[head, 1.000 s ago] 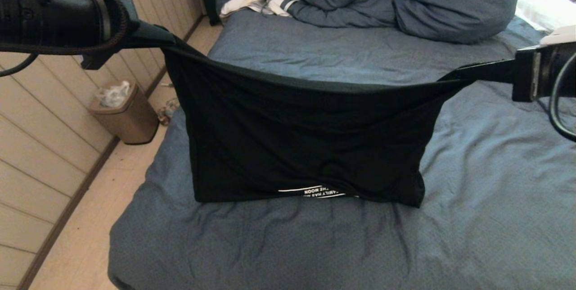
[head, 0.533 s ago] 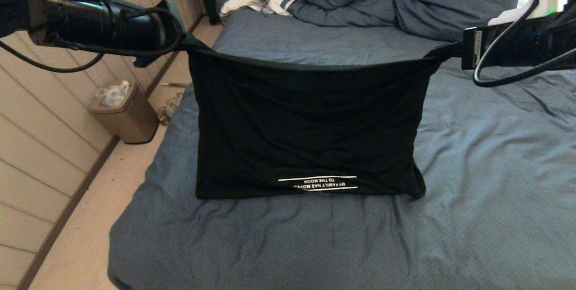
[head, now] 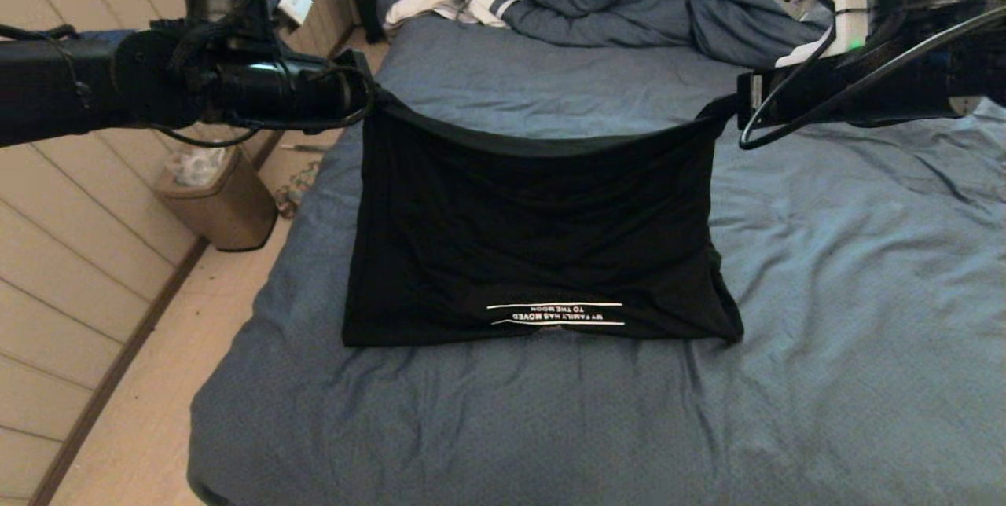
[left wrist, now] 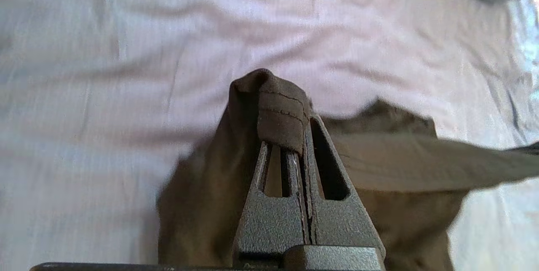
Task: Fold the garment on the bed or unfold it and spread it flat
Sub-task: Fold the black T-shirt
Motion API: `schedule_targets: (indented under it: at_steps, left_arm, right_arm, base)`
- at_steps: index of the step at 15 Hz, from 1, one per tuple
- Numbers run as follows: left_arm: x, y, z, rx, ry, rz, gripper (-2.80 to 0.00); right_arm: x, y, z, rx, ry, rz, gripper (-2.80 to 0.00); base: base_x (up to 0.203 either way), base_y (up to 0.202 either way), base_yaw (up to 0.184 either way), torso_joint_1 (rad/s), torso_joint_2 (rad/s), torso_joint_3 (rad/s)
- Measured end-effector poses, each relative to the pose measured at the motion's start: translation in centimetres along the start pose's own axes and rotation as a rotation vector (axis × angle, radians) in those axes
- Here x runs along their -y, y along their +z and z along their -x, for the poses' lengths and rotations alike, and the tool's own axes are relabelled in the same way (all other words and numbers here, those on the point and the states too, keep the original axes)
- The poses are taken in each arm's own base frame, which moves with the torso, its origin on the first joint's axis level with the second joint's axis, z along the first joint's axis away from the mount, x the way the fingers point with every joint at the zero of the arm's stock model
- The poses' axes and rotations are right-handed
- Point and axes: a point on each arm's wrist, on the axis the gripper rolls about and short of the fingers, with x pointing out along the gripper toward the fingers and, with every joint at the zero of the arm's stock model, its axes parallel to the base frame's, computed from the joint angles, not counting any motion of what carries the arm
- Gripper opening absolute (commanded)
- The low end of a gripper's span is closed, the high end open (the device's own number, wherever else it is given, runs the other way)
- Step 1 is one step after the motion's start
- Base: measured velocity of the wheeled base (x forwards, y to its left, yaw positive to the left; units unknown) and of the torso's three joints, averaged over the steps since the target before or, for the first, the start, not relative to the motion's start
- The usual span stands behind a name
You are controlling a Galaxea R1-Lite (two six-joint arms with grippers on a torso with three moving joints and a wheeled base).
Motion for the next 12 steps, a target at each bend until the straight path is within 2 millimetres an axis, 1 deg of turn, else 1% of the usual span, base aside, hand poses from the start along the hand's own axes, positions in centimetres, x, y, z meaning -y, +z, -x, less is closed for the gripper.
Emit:
schedule_targets:
  at_steps: [3, 7, 9, 12]
  left_arm:
    - [-2.5, -0.6, -2.5, 0.030, -0.023, -0.003, -2.80]
    - [-6.1, -2.5, -5.8, 0.037, -0.001, -0.019, -2.80]
    - [-7.1, -3.6, -6.9, 0.015, 0.011, -0.019, -2.80]
    - [-8.2, -5.0, -8.2, -0.004, 0.020, -0.014, -2.80]
  right_arm:
    - [1.1, -0.9, -3.1, -0.029, -0.015, -0.011, -2.80]
    - [2.2, -2.6, -7.7, -0.035, -0.024, -0.012, -2.80]
    - [3.0, -3.7, -9.7, -0.025, -0.037, -0.012, -2.80]
    - [3.7, -5.7, -11.6, -0.070, -0.042, -0.023, -2.80]
  base:
    - [0.000, 0.000, 0.000, 0.000, 0.00, 0.000]
    - [0.000, 0.000, 0.000, 0.000, 0.00, 0.000]
    - [0.000, 0.000, 0.000, 0.000, 0.00, 0.000]
    - [0.000, 0.000, 0.000, 0.000, 0.00, 0.000]
